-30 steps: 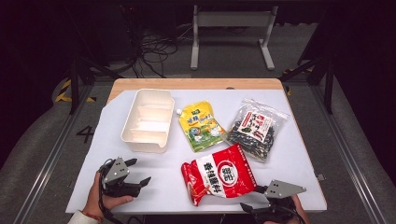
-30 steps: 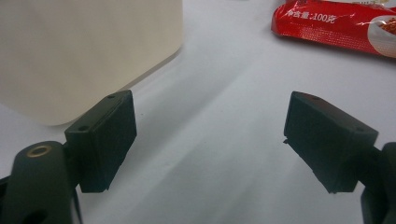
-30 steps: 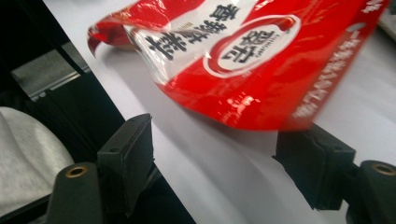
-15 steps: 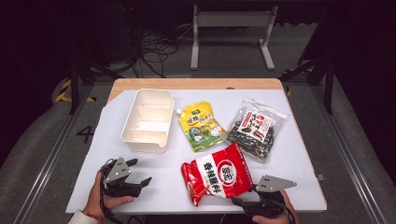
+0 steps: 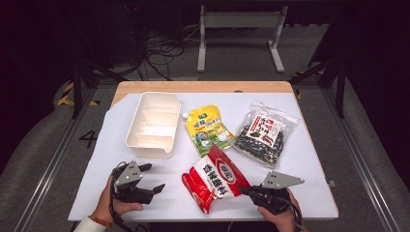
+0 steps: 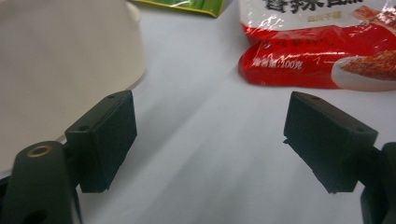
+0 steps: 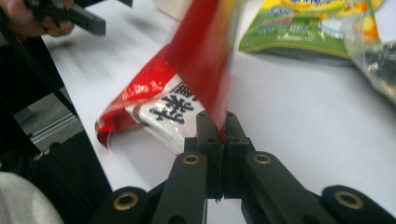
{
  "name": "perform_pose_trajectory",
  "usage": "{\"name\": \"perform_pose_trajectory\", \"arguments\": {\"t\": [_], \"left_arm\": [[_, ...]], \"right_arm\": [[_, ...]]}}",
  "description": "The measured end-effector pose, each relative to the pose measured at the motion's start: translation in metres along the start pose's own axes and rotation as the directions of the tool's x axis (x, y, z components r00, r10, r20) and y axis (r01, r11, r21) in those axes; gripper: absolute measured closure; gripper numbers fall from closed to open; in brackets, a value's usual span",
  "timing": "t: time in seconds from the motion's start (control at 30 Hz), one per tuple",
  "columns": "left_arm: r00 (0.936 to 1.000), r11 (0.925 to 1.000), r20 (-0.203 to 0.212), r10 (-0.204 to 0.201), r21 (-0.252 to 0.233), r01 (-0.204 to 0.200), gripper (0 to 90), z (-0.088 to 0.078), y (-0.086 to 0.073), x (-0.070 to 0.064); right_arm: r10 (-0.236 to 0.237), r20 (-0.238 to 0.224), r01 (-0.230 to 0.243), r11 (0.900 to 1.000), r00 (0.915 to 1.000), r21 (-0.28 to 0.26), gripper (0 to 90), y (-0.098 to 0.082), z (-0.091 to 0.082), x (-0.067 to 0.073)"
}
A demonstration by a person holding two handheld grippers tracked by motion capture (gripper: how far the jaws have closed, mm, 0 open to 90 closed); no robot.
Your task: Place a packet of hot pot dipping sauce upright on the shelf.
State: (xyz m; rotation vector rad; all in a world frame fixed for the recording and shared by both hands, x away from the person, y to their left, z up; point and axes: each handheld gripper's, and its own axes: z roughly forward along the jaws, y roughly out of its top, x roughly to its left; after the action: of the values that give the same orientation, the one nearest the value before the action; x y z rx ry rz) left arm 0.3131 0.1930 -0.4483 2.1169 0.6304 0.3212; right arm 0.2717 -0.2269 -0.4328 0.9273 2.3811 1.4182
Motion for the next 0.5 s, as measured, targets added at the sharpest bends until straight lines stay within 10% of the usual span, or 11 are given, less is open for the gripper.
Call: {"name": "perform_pose_trajectory", "arguments": {"t": [0.5], "left_arm": [[0.9890,0.9998,0.148,-0.003,0.022,0.000,15.7,0.043,0.033,0.000]], "right_arm": [[-0.147,-0.052,0.141,0.984,0.9878,-0.110,90.0,0.039,0.011,0.003]]}}
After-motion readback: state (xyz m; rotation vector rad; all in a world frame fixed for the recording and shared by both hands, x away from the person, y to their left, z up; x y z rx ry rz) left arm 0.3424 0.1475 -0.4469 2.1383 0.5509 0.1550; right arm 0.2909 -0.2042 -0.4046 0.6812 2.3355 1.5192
